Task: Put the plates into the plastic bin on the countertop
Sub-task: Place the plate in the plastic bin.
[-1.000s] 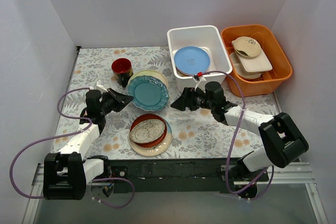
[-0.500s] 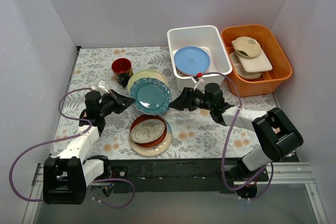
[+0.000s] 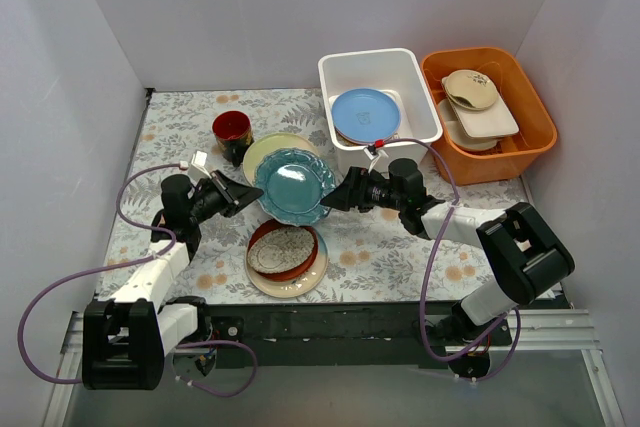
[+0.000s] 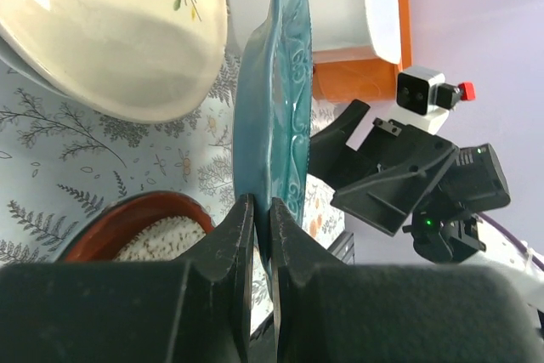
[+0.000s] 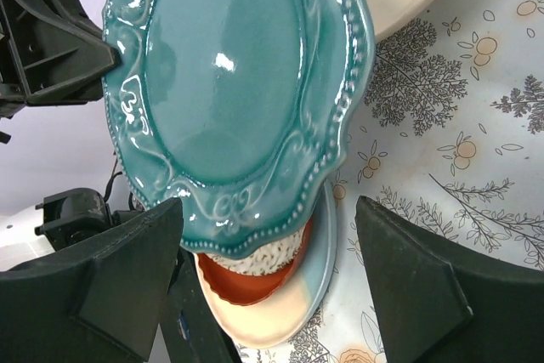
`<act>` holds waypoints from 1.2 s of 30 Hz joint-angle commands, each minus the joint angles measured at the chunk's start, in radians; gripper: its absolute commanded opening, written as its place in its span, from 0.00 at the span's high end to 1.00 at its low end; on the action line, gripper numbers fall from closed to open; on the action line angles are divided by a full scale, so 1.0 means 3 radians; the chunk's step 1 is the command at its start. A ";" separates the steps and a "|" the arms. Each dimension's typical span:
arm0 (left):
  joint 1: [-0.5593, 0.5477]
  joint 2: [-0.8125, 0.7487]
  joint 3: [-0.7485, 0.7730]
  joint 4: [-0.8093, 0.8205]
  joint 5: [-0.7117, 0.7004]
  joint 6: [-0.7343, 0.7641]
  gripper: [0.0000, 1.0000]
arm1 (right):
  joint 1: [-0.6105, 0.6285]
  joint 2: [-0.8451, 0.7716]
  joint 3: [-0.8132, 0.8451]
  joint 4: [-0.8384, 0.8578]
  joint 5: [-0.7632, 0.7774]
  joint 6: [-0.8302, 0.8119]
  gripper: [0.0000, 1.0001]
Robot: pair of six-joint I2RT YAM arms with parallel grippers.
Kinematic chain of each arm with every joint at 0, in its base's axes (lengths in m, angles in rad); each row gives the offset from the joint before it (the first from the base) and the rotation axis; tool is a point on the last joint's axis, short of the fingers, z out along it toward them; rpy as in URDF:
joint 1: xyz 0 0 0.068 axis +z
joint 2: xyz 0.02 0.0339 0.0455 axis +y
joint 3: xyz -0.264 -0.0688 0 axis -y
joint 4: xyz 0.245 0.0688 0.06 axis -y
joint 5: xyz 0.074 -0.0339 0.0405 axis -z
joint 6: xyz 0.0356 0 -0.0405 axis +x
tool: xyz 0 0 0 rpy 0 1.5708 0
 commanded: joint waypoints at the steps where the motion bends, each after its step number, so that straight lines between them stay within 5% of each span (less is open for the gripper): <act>1: 0.0007 -0.0169 0.0007 0.0618 0.0447 -0.0133 1.00 | 0.0010 0.0017 0.0021 0.0164 -0.0037 -0.0001 0.11; 10: 0.0002 -0.0103 -0.0014 0.0772 0.0672 -0.0123 1.00 | 0.0005 0.0017 0.0011 0.0200 -0.0032 0.0045 0.12; 15: -0.0029 -0.0051 0.0007 0.0823 0.0780 -0.0113 1.00 | 0.0010 0.0048 0.0031 0.0205 -0.0058 0.0080 0.23; 19: -0.0060 -0.0010 0.0002 0.0803 0.0805 -0.0072 1.00 | 0.0010 0.0094 0.0036 0.0297 -0.0149 0.0121 0.67; 20: -0.0060 -0.0005 0.0007 0.0798 0.0805 -0.0067 1.00 | 0.0010 0.0104 0.0041 0.0332 -0.0165 0.0126 0.93; 21: -0.0065 -0.0005 0.0007 0.0767 0.0800 -0.0042 1.00 | 0.0010 0.0109 0.0046 0.0348 -0.0175 0.0132 0.99; 33: -0.0075 -0.0010 0.0063 0.0563 0.0693 0.0112 1.00 | 0.0010 0.0064 0.0051 0.0369 -0.0232 0.0142 0.99; 36: -0.0075 0.0000 0.0068 0.0542 0.0672 0.0132 0.93 | 0.0010 0.0033 0.0057 0.0348 -0.0227 0.0127 0.99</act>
